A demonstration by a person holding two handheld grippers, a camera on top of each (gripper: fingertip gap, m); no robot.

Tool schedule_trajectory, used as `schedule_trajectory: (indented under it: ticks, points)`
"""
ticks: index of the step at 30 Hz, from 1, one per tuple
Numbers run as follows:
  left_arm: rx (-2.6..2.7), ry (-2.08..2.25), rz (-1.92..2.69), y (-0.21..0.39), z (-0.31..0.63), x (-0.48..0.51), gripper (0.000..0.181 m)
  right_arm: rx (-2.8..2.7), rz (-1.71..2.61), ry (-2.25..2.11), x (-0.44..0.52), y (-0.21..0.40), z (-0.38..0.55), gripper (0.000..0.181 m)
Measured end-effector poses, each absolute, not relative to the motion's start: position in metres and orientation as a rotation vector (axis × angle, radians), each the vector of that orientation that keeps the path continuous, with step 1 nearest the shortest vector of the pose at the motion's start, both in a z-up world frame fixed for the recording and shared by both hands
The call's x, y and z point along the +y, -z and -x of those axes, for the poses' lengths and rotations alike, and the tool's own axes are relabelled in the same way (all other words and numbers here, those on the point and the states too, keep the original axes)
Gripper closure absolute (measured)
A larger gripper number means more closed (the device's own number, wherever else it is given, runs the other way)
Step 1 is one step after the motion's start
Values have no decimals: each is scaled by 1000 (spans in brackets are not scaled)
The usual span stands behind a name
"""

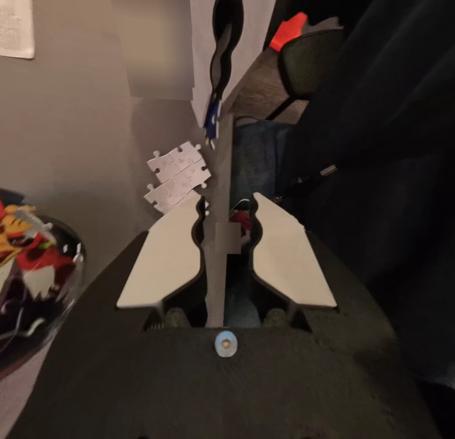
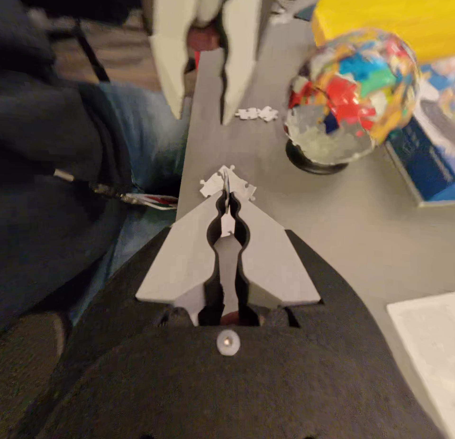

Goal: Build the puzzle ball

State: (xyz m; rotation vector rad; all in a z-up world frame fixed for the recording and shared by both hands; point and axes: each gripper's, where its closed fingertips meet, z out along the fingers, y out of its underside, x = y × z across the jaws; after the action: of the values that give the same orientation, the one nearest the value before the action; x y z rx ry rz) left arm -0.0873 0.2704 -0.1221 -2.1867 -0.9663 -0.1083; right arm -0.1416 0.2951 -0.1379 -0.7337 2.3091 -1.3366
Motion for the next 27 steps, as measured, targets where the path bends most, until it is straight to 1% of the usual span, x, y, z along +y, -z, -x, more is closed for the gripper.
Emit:
schedule_trajectory:
  ticks: [4,7,8,14,15,19,27]
  points:
    - [-1226,-92,2084,132,94,247,135,2224,285,1210,281,156,170,181]
    - [-1397,-115,1992,155,88,240,122,2162,106,1094,276,173,181,181]
    - [-1440,-118,1964,164,87,240,120,2143,56,1063,275,178,184,181]
    - [-1540,-194,1943,197,94,235,123,2154,-46,976,280,194,190,181]
    - [-1540,-180,1929,200,96,237,128,2176,-48,970,282,196,193,181]
    - [-1560,-132,1889,210,97,243,134,2179,-57,965,291,197,197,181]
    - [-1509,-47,1899,213,81,276,132,2217,-79,979,308,201,204,181]
